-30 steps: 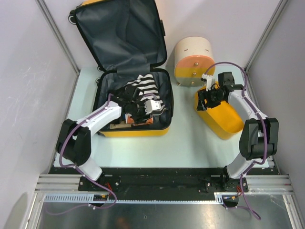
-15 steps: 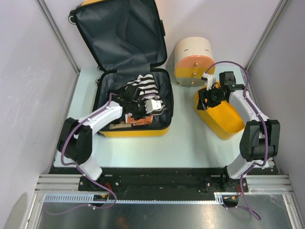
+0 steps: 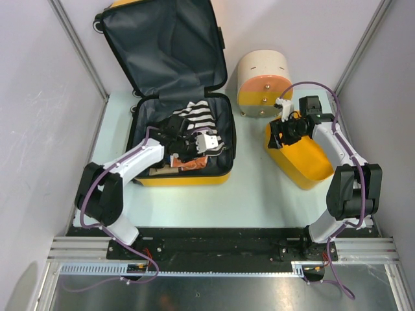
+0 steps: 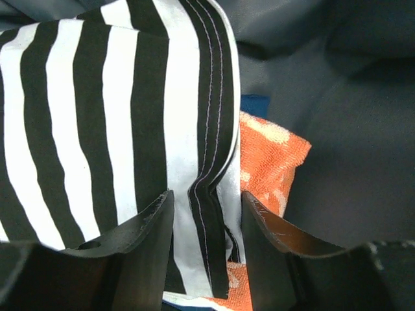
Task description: Open, take out, and arrange the luggage
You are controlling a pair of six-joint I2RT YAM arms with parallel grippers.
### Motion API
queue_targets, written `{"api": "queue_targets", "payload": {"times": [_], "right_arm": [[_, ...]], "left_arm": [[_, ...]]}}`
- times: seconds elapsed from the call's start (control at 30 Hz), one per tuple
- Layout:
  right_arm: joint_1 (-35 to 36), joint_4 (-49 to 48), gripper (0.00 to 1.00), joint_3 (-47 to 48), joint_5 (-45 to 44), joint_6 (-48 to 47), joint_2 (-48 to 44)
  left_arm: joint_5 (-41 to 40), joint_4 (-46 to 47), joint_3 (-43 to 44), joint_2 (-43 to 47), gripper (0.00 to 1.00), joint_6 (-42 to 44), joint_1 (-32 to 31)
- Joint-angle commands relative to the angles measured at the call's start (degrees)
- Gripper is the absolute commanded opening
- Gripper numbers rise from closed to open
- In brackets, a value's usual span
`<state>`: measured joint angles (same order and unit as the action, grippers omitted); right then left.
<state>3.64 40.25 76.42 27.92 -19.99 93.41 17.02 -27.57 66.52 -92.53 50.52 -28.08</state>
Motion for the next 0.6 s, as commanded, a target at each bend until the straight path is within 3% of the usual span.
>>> {"api": "queue_targets", "payload": {"times": [0.0, 0.13, 0.3, 0.57], "right_arm": [[-0.04, 0.36, 0.7, 2.5, 1.43, -0.75, -2.0], [-0.12, 0.53, 0.7, 3.03, 1.43, -0.84, -1.74], [-0.12, 0.71, 0.7, 3.21, 1.26, -1.02, -1.47], [-0.04, 0.62, 0.7, 3.29, 1.43, -0.75, -1.21]], "left_arm": [[1.97, -0.73, 2.03, 2.27, 0.49, 0.46, 1.79], [3.63, -1.96, 2.91, 2.18, 0.48, 1.16, 2.24], [5.22, -3.28, 2.91, 3.06, 0.57, 1.42, 2.32], [7.07, -4.86, 4.93, 2.71, 0.48, 1.33, 3.02]]}}
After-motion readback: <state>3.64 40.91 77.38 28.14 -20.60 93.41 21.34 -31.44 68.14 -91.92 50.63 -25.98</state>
